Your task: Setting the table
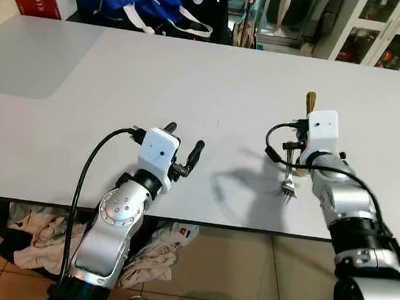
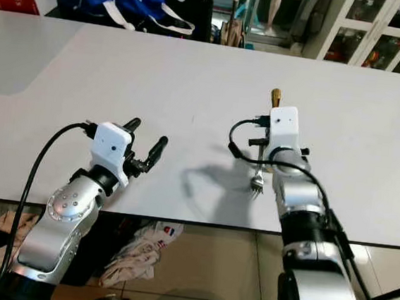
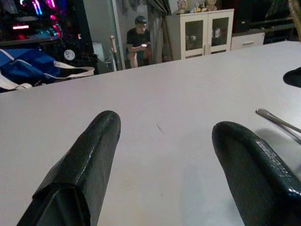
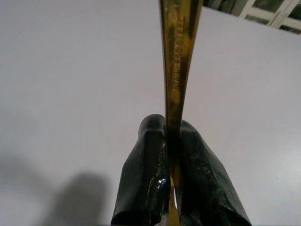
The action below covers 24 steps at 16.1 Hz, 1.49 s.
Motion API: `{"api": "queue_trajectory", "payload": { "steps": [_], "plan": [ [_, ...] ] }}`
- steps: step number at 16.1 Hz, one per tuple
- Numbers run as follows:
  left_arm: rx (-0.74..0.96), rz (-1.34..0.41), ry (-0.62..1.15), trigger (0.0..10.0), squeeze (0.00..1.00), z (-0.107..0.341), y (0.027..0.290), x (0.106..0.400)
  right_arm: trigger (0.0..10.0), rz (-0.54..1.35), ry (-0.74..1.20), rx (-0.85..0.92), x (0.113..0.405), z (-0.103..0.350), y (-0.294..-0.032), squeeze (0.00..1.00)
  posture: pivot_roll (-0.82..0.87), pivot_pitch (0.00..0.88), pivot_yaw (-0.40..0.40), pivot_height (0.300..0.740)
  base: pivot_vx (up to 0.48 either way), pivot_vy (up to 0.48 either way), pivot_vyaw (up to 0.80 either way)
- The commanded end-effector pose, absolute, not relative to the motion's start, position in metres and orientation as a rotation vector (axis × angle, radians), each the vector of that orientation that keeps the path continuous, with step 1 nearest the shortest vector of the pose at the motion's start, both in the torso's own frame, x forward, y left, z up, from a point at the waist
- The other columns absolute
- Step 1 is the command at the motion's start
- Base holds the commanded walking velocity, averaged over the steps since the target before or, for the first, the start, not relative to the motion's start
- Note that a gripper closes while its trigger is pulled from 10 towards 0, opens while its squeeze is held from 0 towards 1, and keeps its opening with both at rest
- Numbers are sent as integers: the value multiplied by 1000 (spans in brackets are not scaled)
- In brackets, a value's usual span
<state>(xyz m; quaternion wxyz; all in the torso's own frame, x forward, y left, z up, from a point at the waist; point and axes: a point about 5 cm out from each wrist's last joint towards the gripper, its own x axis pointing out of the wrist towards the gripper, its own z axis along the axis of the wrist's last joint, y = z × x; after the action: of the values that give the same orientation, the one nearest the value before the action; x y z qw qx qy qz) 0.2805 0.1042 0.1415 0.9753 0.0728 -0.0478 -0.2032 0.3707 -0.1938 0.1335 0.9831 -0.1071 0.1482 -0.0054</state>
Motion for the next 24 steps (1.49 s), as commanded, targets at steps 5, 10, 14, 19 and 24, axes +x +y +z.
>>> {"api": "queue_trajectory", "payload": {
  "steps": [5, 10, 14, 19, 24],
  "plan": [
    [138, -403, -110, 10000, 0, 146, 101, 280, 10000, -28, 224, -335, 375, 148, -200, 0, 1, 37, -28, 740, 0, 0, 0],
    [133, -395, -110, 10000, 0, 145, 102, 279, 10000, -30, -321, -344, 356, 207, -168, 0, 2, 45, -28, 740, 0, 0, 0],
    [142, -396, -114, 10000, 0, 146, 102, 279, 10000, 15, -343, -69, 345, 201, -137, 0, 1, 47, -26, 740, 0, 0, 0],
    [144, -388, -117, 10000, 0, 147, 103, 279, 10000, 61, -173, 145, 341, 168, -125, 0, 13, 49, -29, 740, 0, 0, 0],
    [102, -372, -129, 10000, 0, 163, 113, 295, 10000, 195, -23, 485, 330, 151, -120, 0, 11, 50, -26, 740, 0, 0, 0]
  ]
}}
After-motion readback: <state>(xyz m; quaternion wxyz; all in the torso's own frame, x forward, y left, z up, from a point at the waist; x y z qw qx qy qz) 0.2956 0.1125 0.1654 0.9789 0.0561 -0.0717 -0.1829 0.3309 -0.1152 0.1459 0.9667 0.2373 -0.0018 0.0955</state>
